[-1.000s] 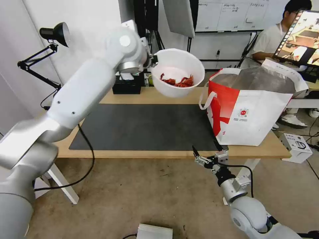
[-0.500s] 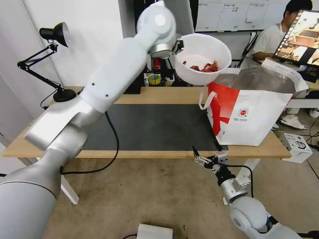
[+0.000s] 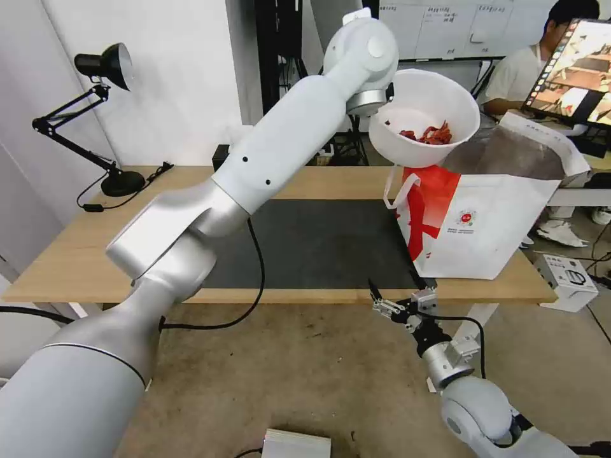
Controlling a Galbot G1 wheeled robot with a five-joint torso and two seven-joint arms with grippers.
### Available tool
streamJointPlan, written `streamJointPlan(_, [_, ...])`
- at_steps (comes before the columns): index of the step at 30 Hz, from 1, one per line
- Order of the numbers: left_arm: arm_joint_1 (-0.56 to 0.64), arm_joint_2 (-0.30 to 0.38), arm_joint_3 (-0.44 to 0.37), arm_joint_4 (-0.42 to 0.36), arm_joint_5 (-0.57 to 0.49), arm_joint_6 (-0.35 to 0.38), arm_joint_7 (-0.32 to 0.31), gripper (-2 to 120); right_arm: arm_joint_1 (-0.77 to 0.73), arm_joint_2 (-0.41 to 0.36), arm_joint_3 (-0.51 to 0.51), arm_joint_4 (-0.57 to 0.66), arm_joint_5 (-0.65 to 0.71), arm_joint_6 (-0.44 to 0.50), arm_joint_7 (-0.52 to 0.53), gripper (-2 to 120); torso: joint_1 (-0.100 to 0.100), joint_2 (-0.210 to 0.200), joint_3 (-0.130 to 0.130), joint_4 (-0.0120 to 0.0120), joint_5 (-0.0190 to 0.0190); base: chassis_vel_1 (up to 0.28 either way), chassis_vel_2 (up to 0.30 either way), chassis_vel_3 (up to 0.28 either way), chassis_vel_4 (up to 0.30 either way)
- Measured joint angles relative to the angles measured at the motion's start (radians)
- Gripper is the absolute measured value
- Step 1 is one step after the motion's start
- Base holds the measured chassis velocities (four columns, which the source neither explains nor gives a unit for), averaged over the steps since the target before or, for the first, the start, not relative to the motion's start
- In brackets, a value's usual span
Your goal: Pick up the trash from the table and place it into the takeout bag.
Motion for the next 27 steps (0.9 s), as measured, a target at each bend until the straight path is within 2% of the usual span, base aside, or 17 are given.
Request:
streamJointPlan(7, [-0.018,0.003,-0.016,0.01,0.0,-0.005,0.0,0,0.0,0.0,0.0,0.0,0.0,0.0,0.0,100,0.0,0.0,0.0,0.0,-0.0001,0.0,0.0,0.0,0.0])
streamJointPlan(17, [0.003,0.004,0.053,0.014,0.059,-0.116,0.004,0,0.0,0.0,0.0,0.0,0.0,0.0,0.0,100,0.0,0.0,0.0,-0.0002,-0.0001,0.0,0.0,0.0,0.0])
streamJointPlan(19, [0.022,0.004,0.053,-0.004,0.083,-0.164,0.028,0,0.0,0.0,0.0,0.0,0.0,0.0,0.0,100,0.0,0.0,0.0,0.0,-0.0001,0.0,0.0,0.0,0.0])
streamJointPlan(27, [0.058,0.004,0.062,-0.072,0.064,-0.228,0.111,0,0.0,0.0,0.0,0.0,0.0,0.0,0.0,100,0.0,0.0,0.0,-0.0001,0.0,0.0,0.0,0.0,0.0])
